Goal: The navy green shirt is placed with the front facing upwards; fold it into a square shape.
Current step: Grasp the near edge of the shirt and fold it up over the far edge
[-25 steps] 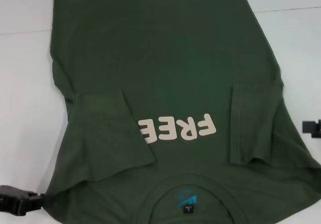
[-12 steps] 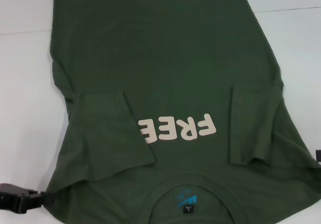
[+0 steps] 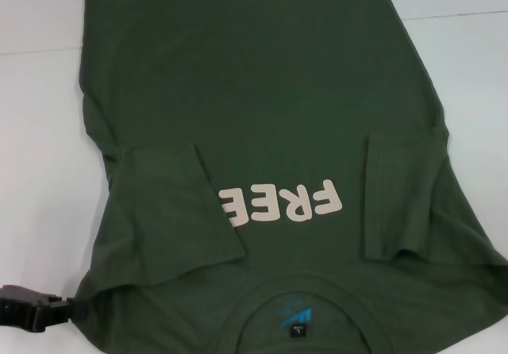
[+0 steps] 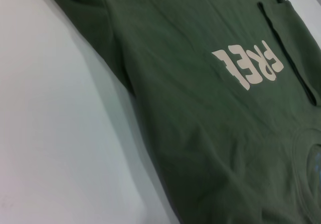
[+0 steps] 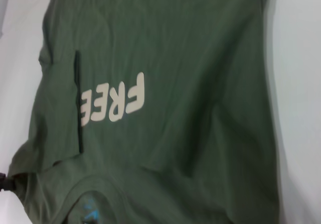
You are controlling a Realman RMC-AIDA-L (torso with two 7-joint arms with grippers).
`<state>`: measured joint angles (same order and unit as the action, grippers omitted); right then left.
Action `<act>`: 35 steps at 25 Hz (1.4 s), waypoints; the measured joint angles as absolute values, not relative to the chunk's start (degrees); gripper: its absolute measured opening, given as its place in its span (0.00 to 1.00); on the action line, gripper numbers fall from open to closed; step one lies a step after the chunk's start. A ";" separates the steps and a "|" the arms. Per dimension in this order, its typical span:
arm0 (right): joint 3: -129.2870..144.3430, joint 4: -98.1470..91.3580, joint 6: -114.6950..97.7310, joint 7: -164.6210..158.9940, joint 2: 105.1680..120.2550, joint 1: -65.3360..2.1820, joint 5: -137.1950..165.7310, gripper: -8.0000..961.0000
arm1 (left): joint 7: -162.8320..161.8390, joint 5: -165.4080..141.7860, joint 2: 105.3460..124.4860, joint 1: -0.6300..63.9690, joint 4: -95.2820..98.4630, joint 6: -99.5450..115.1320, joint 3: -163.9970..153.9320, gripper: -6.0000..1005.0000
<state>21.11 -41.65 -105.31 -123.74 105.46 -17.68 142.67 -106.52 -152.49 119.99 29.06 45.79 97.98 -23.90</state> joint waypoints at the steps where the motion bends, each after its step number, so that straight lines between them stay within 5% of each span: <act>1: 21.08 -41.63 -105.32 -123.75 105.46 -17.68 143.07 0.92 | -106.54 -152.49 120.03 29.08 45.79 97.93 -23.90 0.02; 15: 21.33 -40.37 -103.65 -123.50 105.99 -18.12 144.44 0.91 | -106.61 -152.49 120.15 29.18 45.79 97.73 -23.87 0.02; 18: 21.68 -40.15 -103.39 -123.65 106.14 -18.45 144.52 0.81 | -106.61 -152.49 120.09 29.18 45.79 97.71 -23.74 0.02; 35: 21.81 -40.12 -103.11 -124.61 106.31 -18.74 146.08 0.80 | -106.34 -152.49 119.97 29.42 45.79 97.64 -23.73 0.02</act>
